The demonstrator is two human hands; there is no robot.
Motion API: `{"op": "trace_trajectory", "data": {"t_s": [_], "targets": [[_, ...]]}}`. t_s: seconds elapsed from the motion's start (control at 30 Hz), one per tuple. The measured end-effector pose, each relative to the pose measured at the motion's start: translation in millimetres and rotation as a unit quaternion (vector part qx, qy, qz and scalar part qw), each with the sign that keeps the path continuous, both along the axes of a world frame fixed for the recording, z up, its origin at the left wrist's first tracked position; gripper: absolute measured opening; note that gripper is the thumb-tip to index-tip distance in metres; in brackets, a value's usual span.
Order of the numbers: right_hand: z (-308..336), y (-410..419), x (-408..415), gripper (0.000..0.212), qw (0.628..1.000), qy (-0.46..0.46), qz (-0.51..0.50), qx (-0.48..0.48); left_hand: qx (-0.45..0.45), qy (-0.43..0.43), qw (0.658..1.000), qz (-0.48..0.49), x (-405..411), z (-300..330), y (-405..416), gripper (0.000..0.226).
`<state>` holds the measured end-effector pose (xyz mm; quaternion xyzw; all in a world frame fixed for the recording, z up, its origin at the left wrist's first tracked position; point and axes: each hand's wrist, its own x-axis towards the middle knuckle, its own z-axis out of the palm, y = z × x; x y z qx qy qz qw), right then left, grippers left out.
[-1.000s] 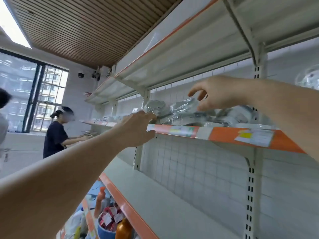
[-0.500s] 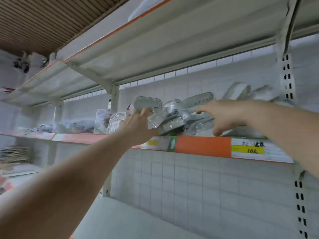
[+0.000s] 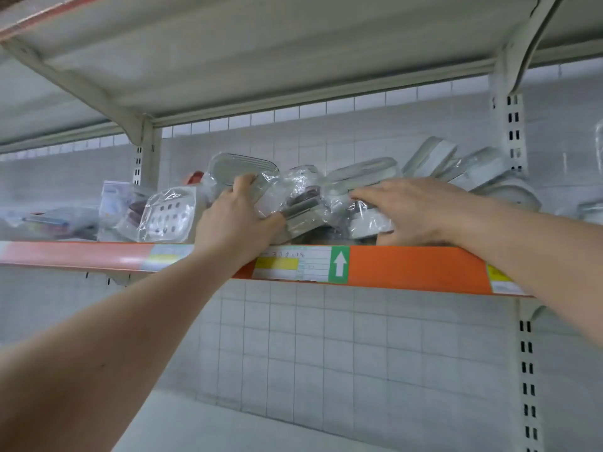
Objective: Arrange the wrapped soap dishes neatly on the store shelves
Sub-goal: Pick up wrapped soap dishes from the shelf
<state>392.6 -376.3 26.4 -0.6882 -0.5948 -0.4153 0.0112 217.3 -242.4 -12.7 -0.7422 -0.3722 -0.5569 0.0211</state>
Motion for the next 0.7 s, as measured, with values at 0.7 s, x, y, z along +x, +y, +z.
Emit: {"op": "trace_trajectory", "data": {"t_s": [0.7], "targets": [[-5, -254, 61, 0.074, 0.978, 0.085, 0.084, 0.169, 0.078, 0.013, 0.997, -0.013, 53, -3, -185, 0.067]]}}
